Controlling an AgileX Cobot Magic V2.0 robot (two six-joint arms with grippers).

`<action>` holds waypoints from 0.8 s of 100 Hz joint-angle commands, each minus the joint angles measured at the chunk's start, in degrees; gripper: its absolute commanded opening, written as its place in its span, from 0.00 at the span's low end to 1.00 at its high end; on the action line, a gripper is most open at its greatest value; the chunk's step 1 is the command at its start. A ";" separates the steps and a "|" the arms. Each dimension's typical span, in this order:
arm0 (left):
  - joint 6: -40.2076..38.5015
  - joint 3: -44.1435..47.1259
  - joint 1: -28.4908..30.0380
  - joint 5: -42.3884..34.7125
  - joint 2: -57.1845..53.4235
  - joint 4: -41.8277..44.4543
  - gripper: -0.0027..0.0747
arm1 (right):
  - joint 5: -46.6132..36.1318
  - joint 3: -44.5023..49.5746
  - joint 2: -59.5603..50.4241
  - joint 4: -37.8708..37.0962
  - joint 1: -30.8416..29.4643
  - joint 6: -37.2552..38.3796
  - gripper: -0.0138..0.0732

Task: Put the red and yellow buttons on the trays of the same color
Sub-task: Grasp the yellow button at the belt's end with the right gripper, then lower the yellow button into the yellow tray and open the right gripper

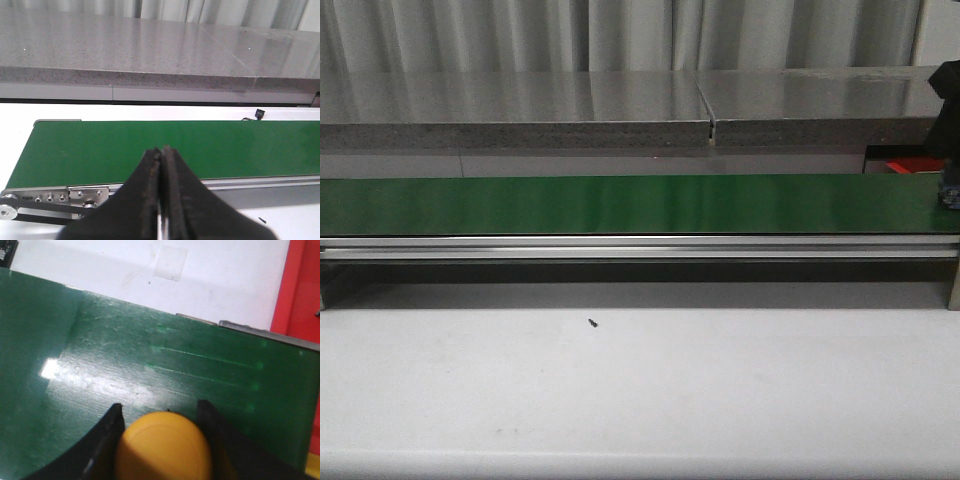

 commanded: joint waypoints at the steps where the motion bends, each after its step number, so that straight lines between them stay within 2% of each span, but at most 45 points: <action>1: -0.06 -1.62 -0.39 -2.71 0.13 -0.88 0.01 | 0.07 -1.83 -4.03 1.70 -0.27 0.72 0.24; 19: -0.06 -1.62 -0.39 -2.71 0.13 -0.88 0.01 | 3.81 -1.83 -9.03 1.70 -4.35 4.18 0.24; 46: -0.06 -1.62 -0.39 -2.71 0.13 -0.88 0.01 | 12.43 -1.83 -15.79 1.70 -19.30 10.35 0.24; 66: -0.06 -1.62 -0.39 -2.71 0.13 -0.88 0.01 | 11.13 -1.71 -16.77 1.70 -28.36 13.20 0.24; 80: -0.06 -1.62 -0.39 -2.71 0.13 -0.88 0.01 | 10.24 -0.90 -14.45 1.70 -30.90 13.98 0.24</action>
